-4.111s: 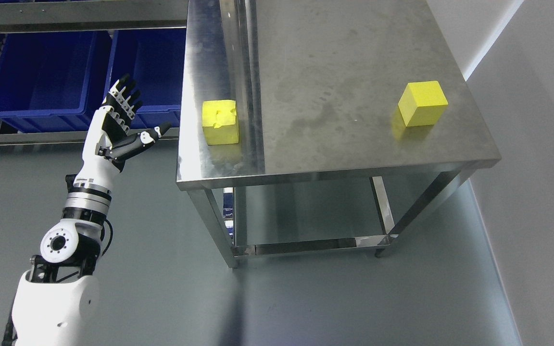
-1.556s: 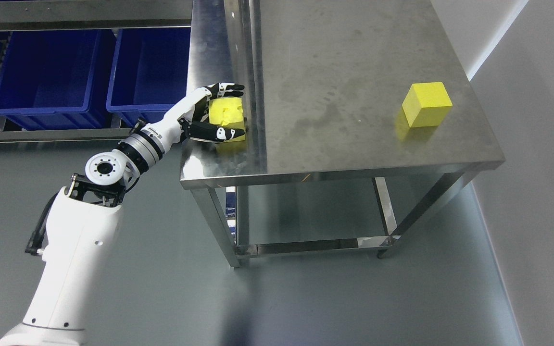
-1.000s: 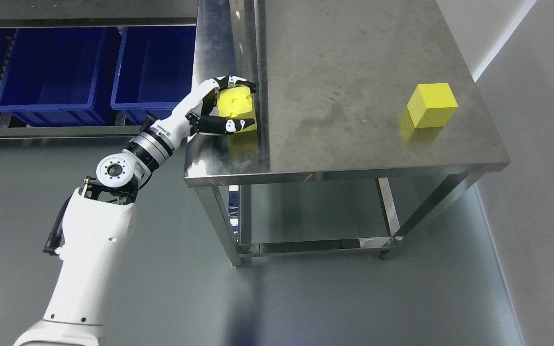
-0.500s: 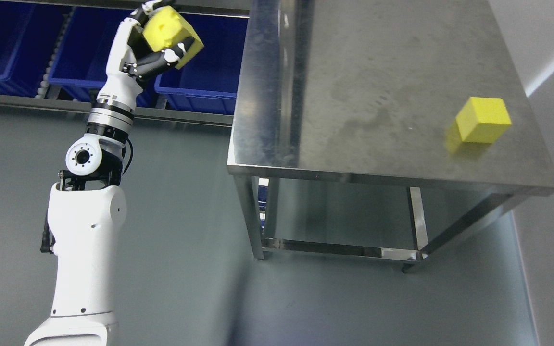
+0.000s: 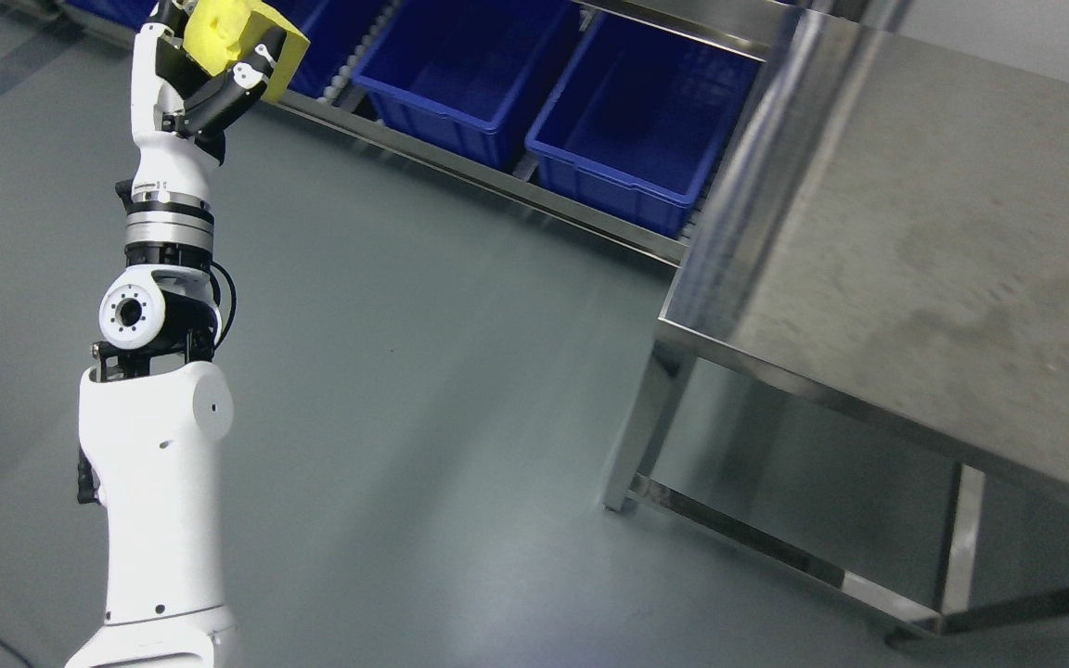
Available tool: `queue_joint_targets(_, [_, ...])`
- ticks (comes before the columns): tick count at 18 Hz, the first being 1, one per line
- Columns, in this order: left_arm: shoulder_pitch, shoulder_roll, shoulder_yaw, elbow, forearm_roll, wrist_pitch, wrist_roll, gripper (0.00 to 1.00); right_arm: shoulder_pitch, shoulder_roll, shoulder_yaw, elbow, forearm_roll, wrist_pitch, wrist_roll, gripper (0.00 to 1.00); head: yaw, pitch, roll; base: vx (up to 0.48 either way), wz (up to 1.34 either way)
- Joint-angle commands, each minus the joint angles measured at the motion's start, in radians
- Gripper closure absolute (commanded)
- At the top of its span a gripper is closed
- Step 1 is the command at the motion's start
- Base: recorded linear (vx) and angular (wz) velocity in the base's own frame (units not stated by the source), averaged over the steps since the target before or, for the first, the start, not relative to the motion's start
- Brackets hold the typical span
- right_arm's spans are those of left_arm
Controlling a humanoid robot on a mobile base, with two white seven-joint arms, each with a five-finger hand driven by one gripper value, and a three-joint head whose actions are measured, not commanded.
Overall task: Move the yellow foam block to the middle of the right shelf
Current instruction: 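Hold the cube raised in the left hand while turning toward the blue bins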
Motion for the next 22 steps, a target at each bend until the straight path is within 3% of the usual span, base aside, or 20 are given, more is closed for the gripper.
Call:
queue_joint_targets(1, [0.011,-0.003,0.055,-0.045,0.009,0.003,0.001,0.59,0.002,-0.017,0.000,-0.017,0.003,0.001,0.001,0.00,0.0000,0.000,0.000,0.049,0.96])
queue_joint_targets(14, [0.019,-0.003,0.055,-0.053,0.009,0.015,0.003,0.59,0.002,-0.017,0.000,-0.017,0.003,0.001,0.001,0.00,0.0000,0.000,0.000,0.093,0.97])
queue_joint_targets(22, [0.020,-0.003,0.054,-0.056,0.009,0.017,0.003,0.59,0.002,-0.017,0.000,-0.017,0.003,0.001,0.001,0.00,0.0000,0.000,0.000,0.196,0.33])
